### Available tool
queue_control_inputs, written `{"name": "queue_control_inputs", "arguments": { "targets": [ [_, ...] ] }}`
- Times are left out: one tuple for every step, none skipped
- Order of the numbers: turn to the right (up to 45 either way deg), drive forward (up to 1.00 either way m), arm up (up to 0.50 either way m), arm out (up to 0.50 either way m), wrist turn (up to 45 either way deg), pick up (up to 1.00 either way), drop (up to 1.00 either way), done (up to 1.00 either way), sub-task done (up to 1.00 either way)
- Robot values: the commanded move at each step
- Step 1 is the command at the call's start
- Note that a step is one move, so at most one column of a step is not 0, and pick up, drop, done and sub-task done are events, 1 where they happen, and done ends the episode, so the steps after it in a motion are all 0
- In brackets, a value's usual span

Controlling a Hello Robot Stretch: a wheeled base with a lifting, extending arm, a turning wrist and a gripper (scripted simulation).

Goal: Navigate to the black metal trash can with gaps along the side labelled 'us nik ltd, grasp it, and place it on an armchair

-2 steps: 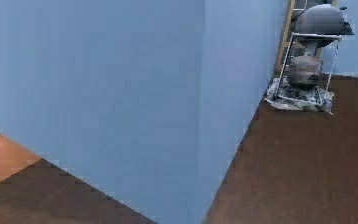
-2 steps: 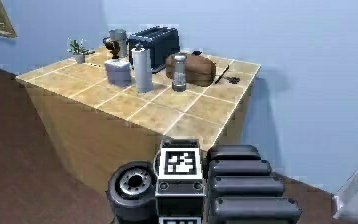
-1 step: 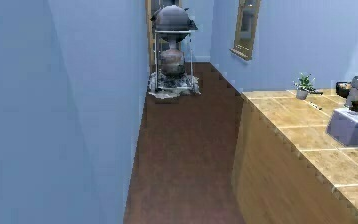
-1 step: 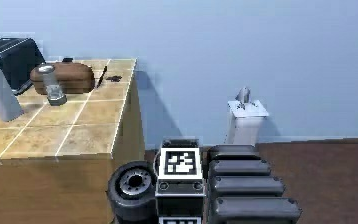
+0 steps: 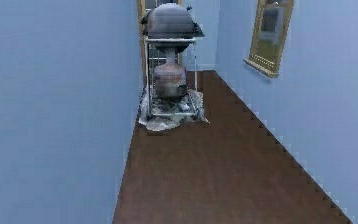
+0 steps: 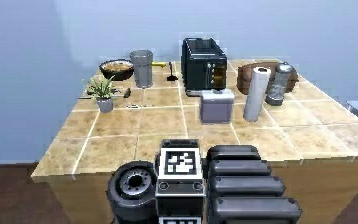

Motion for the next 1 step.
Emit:
{"name": "queue_control_inputs", "arguments": {
  "targets": [
    [3.0, 0.0, 0.0, 0.0, 0.0, 0.0, 0.0, 0.0, 0.0]
  ]
}}
